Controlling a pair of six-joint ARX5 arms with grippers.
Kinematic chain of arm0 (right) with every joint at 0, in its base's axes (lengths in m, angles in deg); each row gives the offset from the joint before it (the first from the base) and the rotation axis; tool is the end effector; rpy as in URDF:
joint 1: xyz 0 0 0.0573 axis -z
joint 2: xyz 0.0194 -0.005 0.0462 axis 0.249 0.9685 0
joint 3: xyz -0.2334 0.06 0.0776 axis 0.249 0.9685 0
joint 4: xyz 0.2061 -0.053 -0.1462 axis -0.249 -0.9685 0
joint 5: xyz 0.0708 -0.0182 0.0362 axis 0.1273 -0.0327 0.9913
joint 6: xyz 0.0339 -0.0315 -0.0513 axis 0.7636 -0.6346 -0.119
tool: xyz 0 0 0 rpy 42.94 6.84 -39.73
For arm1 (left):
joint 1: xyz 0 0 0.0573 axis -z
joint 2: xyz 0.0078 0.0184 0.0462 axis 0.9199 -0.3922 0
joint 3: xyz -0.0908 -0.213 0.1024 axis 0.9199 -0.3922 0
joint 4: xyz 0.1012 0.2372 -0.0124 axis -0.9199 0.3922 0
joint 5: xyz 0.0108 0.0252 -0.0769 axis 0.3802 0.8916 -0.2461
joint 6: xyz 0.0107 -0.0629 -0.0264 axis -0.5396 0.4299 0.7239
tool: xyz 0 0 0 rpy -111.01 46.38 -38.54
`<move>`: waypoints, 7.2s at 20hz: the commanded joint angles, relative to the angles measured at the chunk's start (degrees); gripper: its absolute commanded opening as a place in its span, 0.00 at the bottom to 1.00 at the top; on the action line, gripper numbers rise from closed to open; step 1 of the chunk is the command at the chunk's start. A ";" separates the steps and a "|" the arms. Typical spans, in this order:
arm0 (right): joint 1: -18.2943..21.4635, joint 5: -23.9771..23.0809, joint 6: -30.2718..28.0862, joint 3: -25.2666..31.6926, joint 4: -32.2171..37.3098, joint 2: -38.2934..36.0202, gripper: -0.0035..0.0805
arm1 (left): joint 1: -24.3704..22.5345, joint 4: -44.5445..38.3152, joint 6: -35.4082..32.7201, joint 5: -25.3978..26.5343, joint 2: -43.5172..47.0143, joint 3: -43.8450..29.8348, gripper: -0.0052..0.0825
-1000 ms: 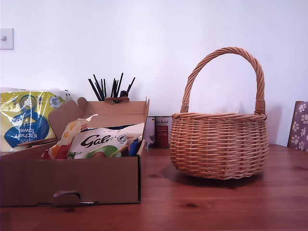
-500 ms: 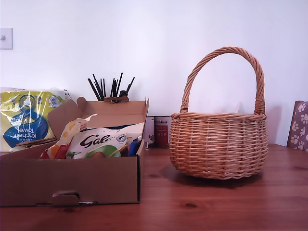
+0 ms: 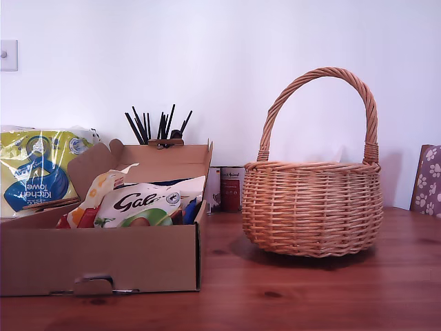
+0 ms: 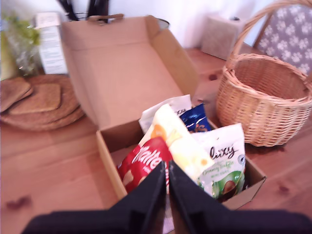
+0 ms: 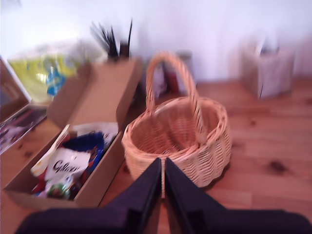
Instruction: Move the bags of Easter eggs from the cardboard box on the left into the woven basket on the right side.
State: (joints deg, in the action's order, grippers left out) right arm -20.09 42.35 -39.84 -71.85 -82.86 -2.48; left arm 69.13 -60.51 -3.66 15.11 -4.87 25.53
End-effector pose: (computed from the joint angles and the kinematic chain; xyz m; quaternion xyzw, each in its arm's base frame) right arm 0.0850 0.0239 0.3035 0.0676 0.1498 0.1886 0.9682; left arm 0.1477 -0.0290 0.2598 -0.0128 0.1879 -0.2495 0.9499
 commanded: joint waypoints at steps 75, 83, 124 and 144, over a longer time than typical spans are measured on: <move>-17.94 6.14 -6.51 -16.31 -2.51 29.49 0.03 | 19.65 19.32 1.01 22.32 -63.08 39.60 0.03; -17.90 2.97 -6.80 -16.33 0.76 29.31 0.03 | 20.44 18.56 0.57 9.11 -53.20 41.92 0.03; -17.90 -5.86 -6.16 -16.33 -2.80 22.23 0.03 | 42.53 -33.09 -6.12 16.37 -74.79 42.27 0.39; -17.97 -5.18 -6.58 -16.33 -0.63 22.23 0.03 | 28.63 -2.40 -5.38 16.94 -35.60 23.47 0.04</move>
State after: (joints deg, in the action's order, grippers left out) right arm -37.77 36.95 -46.24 -88.44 -83.75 19.90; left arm 98.65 -62.94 -9.63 31.74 -39.78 52.04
